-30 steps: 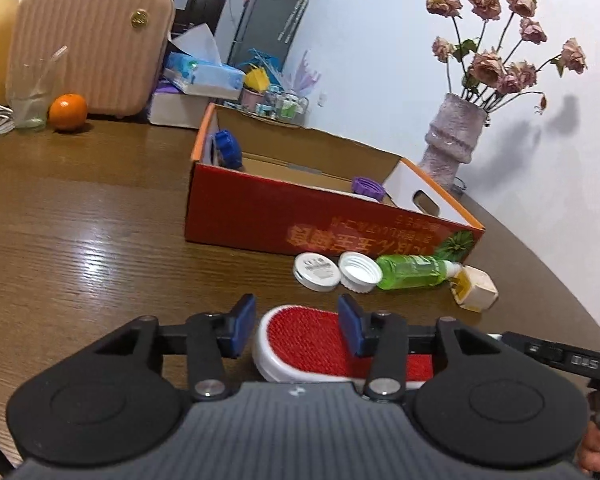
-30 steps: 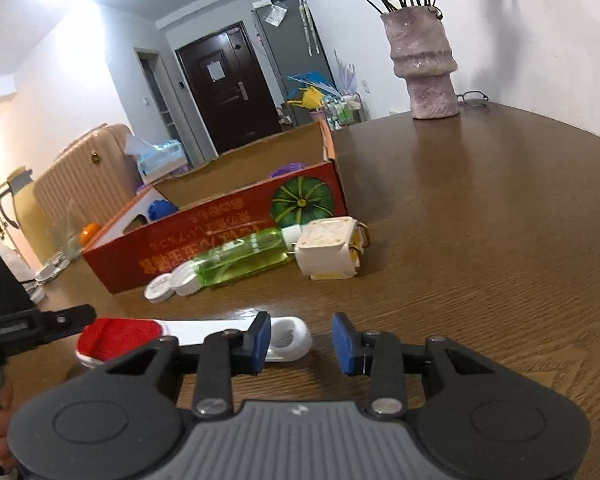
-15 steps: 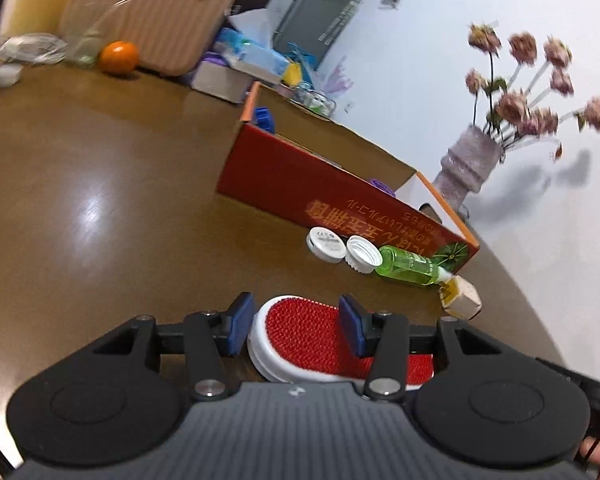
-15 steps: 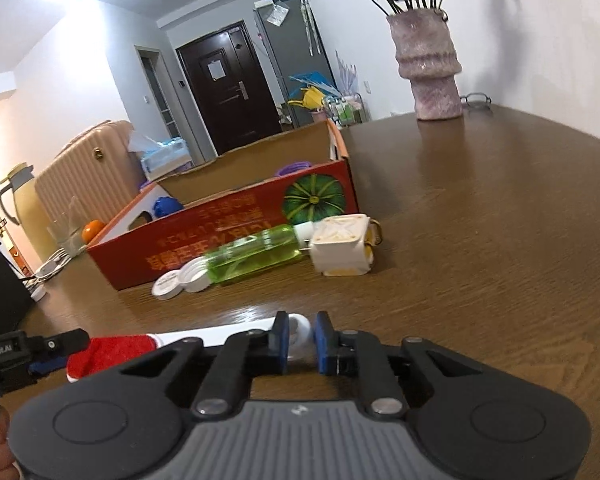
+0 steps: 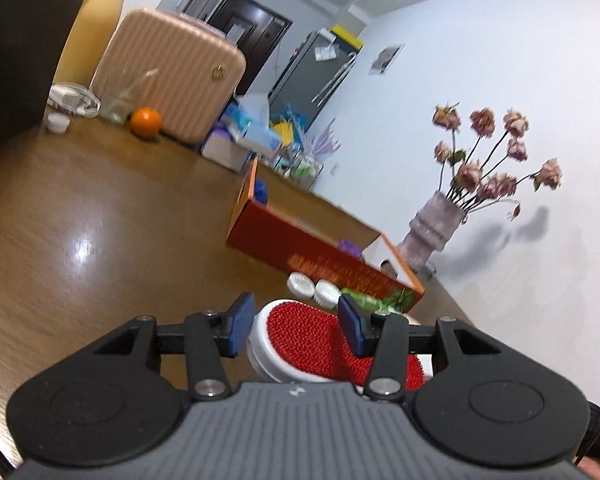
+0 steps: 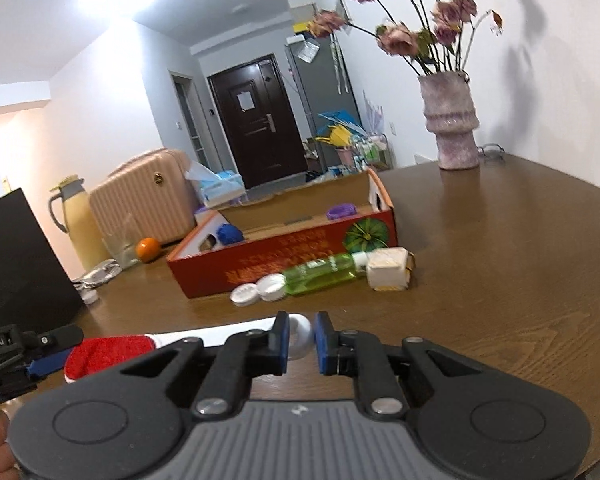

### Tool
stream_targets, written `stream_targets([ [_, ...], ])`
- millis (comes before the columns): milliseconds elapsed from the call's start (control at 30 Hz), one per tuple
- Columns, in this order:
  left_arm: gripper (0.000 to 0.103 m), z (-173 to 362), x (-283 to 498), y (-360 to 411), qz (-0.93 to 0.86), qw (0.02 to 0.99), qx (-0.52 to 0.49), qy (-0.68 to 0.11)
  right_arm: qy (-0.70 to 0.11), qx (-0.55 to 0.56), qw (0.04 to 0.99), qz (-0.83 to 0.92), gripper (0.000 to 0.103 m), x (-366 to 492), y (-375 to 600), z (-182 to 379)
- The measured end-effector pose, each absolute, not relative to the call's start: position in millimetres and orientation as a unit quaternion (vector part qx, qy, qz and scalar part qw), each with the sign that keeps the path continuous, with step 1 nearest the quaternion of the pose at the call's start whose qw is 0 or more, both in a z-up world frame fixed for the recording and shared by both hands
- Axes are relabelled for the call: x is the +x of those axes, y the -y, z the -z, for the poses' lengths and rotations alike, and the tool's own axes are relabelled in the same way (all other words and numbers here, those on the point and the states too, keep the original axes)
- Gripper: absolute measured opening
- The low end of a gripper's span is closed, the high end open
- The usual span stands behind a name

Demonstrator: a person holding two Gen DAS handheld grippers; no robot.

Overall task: Organize rigid objects
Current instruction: 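Carry the lint brush with both tools into the box and open them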

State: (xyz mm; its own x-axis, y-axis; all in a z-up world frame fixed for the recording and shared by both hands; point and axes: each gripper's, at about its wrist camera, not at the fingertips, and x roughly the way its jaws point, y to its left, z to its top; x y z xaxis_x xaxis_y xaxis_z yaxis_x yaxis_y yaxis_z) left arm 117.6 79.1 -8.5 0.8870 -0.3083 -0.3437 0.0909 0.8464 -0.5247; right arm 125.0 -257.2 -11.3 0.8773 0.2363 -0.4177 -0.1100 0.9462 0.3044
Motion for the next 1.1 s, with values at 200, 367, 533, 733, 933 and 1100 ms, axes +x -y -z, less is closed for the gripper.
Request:
stream_targets([
  [200, 0.046, -12.8, 160.7, -77.2, 0.121, 0.941, -0.242, -0.203, -0.208, 0.130, 0.966, -0.083, 0.014, 146.1, 253.9, -10.0],
  [367, 0.046, -40.8, 244.5, -73.3, 0.137, 0.942, -0.233, -0.199, -0.191, 0.126, 0.970, -0.080, 0.014, 212.3, 259.1, -35.1],
  [533, 0.046, -52.8, 354.1, -57.3, 0.120, 0.945, -0.212, -0.219, -0.198, 0.125, 0.969, -0.081, 0.014, 309.8, 264.7, -48.4],
  [733, 0.046, -25.8, 469.2, -50.8, 0.100, 0.927, -0.219, -0.289, -0.258, 0.134, 0.954, -0.071, 0.014, 448.3, 272.5, -35.1],
  [933, 0.048, 4.4, 524.8, -43.4, 0.095, 0.914, -0.201, -0.340, -0.311, 0.118, 0.941, -0.061, 0.014, 539.7, 272.2, -6.7],
  [1100, 0.051, 16.1, 521.4, -36.8, 0.104, 0.922, -0.171, -0.330, -0.343, 0.088, 0.933, -0.065, 0.017, 561.1, 260.0, 23.5],
])
